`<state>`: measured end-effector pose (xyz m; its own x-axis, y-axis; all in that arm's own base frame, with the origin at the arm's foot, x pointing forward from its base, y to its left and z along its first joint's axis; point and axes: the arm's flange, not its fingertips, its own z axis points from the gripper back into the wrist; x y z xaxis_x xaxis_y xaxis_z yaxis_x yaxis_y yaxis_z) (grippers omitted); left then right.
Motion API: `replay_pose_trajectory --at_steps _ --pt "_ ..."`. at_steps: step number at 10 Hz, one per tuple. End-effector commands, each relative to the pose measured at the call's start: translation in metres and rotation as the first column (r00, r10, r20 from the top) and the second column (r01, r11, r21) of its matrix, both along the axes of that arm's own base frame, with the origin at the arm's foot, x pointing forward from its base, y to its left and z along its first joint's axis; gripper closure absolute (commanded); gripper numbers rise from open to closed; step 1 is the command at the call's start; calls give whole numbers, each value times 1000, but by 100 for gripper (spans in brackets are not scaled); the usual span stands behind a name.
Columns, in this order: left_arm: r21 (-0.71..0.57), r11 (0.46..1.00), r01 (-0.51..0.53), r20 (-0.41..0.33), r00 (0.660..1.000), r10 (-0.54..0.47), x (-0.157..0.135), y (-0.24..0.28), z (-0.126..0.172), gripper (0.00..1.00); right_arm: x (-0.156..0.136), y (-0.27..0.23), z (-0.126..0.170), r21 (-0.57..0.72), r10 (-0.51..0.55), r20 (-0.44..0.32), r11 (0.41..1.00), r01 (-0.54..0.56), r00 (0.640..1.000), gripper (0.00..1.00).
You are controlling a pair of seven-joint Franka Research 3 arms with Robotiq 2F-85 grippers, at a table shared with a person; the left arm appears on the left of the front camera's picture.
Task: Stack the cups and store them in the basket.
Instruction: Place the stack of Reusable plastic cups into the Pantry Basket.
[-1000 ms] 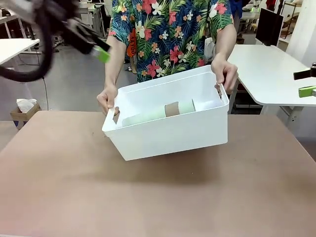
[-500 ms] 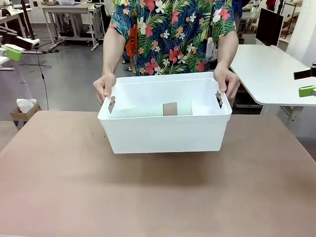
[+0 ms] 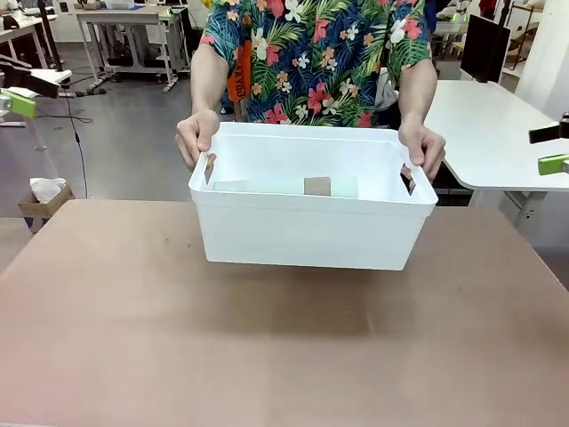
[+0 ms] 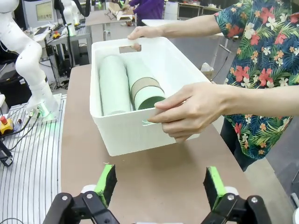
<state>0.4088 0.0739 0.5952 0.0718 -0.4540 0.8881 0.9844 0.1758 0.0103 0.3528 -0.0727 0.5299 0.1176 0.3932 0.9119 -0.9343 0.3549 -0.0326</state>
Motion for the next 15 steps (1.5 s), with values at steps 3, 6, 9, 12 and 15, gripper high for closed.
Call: replay_pose_trajectory --at_steps 3,6,9,12,15 --pt "-2 1000 5 1 1000 -5 -2 1 2 0 1 1 2 29 -6 9 1000 6 1000 0" --pt "-2 1000 5 1 1000 -5 -2 1 2 0 1 1 2 29 -6 9 1000 6 1000 0" --pt "-2 1000 5 1 1000 -5 -2 1 2 0 1 1 2 29 -6 9 1000 6 1000 0" --pt "-2 1000 5 1 1000 -5 -2 1 2 0 1 1 2 29 -6 9 1000 6 1000 0" --pt "-2 1000 5 1 1000 -5 -2 1 2 0 1 1 2 29 -6 9 1000 6 1000 0"
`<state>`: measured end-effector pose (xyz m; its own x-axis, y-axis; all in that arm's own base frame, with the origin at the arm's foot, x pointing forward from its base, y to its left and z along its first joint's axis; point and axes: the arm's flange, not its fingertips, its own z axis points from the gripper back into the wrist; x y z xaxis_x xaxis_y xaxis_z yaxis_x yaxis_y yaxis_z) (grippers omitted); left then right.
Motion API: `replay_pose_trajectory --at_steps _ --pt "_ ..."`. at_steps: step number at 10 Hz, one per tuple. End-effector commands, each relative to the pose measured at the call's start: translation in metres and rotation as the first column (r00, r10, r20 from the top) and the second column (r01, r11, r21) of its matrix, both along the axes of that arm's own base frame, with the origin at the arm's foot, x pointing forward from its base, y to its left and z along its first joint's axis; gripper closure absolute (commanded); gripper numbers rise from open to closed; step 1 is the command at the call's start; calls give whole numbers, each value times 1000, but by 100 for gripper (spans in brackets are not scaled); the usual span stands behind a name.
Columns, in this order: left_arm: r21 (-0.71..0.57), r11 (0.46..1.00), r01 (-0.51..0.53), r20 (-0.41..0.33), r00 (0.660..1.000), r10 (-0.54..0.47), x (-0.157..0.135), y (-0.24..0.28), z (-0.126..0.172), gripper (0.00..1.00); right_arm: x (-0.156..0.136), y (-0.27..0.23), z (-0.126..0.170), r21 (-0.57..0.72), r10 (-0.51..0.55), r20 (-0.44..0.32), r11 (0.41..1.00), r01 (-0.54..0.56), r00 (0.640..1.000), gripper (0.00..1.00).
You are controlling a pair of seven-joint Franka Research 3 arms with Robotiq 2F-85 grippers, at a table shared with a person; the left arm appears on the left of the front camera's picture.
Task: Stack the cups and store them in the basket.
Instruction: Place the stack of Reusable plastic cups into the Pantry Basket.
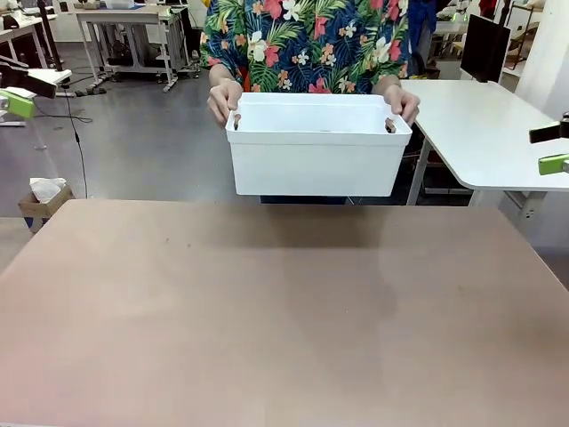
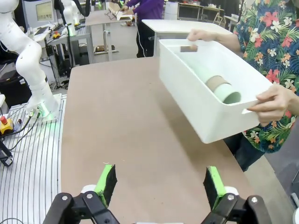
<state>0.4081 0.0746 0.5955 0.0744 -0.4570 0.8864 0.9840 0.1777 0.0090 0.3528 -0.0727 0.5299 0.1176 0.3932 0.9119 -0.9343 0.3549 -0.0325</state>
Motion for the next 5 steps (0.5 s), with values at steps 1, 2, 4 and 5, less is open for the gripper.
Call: replay_pose_trajectory --at_steps 1,2,4,5 --pt "-6 1000 7 3 1000 -7 -1 0 2 0 1 1 2 29 -6 9 1000 6 1000 0" --pt "-6 1000 7 3 1000 -7 -1 0 2 0 1 1 2 29 -6 9 1000 6 1000 0" --pt "-6 1000 7 3 1000 -7 -1 0 2 0 1 1 2 29 -6 9 1000 6 1000 0" --pt "-6 1000 7 3 1000 -7 -1 0 2 0 1 1 2 29 -6 9 1000 6 1000 0"
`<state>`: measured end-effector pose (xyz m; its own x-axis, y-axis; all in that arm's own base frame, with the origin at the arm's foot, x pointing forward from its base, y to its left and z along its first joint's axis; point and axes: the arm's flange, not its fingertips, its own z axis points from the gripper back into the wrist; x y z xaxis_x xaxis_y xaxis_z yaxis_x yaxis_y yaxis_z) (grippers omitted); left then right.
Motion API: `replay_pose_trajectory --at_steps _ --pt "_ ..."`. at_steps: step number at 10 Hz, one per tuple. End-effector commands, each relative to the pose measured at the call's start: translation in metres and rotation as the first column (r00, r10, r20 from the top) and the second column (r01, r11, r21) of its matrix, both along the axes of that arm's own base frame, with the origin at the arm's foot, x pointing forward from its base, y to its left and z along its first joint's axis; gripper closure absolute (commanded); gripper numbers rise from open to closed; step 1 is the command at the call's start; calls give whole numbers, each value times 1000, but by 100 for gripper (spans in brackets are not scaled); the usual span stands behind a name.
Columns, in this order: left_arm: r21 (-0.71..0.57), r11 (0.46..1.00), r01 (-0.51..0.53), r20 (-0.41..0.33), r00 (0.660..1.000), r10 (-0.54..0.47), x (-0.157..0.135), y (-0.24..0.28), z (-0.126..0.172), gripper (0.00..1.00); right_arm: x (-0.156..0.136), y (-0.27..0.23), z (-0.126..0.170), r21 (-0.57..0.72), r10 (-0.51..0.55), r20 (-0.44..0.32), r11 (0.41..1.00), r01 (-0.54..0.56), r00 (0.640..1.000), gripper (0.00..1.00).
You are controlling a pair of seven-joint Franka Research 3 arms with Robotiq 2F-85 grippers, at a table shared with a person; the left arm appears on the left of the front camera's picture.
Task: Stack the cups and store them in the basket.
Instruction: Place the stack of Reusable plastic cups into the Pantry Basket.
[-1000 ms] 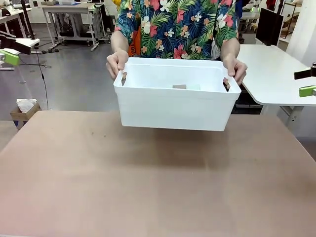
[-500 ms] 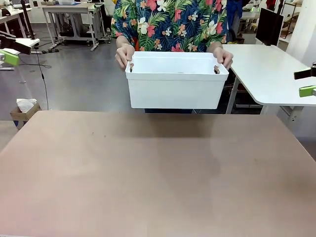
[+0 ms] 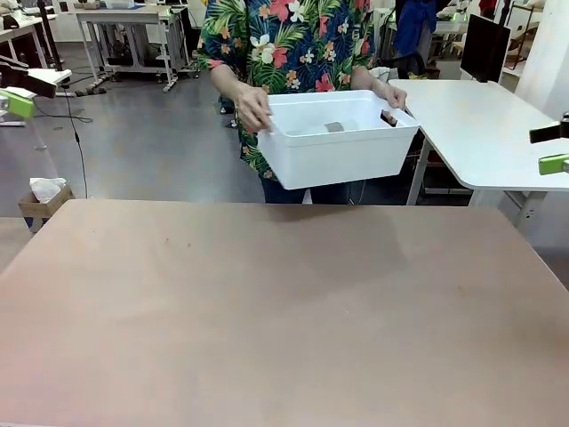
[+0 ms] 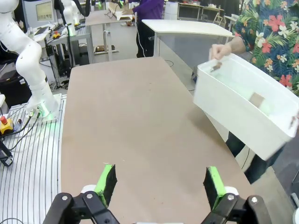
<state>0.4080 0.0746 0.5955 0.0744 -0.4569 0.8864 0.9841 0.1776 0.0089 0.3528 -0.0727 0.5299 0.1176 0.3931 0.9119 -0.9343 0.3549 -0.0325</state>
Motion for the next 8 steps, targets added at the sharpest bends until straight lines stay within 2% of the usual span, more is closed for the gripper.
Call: replay_pose_trajectory --at_steps 1,8 --pt "-6 1000 7 3 1000 -7 -1 0 2 0 1 1 2 29 -6 9 1000 6 1000 0" --pt "-6 1000 7 3 1000 -7 -1 0 2 0 1 1 2 29 -6 9 1000 6 1000 0"
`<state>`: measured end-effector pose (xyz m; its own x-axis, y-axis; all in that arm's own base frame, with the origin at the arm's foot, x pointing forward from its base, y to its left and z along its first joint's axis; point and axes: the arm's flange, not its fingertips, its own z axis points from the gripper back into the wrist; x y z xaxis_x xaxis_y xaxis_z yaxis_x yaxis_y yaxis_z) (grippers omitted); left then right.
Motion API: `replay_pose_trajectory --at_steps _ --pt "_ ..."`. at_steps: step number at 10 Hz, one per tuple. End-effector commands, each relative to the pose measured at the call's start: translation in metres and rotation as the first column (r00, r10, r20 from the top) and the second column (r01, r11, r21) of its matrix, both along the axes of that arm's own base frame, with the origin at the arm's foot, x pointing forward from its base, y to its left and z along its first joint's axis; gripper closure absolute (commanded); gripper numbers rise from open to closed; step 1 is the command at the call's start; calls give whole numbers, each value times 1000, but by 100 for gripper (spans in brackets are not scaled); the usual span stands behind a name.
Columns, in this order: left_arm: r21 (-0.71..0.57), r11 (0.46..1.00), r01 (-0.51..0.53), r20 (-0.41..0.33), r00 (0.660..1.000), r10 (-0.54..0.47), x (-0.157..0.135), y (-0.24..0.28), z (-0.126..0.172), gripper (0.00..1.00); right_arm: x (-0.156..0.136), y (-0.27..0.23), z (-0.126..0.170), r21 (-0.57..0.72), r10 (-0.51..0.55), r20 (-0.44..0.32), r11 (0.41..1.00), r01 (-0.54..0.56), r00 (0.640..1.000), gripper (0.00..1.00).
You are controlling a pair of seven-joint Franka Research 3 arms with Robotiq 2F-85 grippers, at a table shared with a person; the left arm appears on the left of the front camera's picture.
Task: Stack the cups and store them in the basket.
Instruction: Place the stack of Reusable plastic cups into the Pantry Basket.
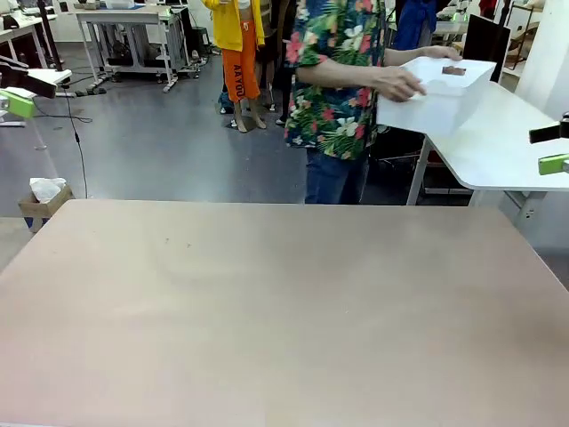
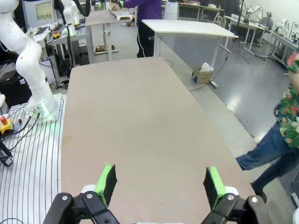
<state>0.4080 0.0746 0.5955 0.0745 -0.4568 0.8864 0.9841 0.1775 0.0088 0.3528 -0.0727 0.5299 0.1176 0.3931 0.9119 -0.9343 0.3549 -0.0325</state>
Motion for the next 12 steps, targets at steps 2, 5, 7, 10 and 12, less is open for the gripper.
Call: replay_pose_trajectory --at_steps 2,5,7,10,12 --pt "-6 1000 7 4 1000 -7 -1 0 2 0 1 1 2 29 -6 9 1000 6 1000 0" --pt "-6 1000 7 4 1000 -7 -1 0 2 0 1 1 2 29 -6 9 1000 6 1000 0" --pt "-6 1000 7 4 1000 -7 -1 0 2 0 1 1 2 29 -6 9 1000 6 1000 0" --pt "-6 1000 7 4 1000 -7 -1 0 2 0 1 1 2 29 -6 9 1000 6 1000 0" --pt "-6 1000 7 4 1000 -7 -1 0 2 0 1 1 2 29 -6 9 1000 6 1000 0"
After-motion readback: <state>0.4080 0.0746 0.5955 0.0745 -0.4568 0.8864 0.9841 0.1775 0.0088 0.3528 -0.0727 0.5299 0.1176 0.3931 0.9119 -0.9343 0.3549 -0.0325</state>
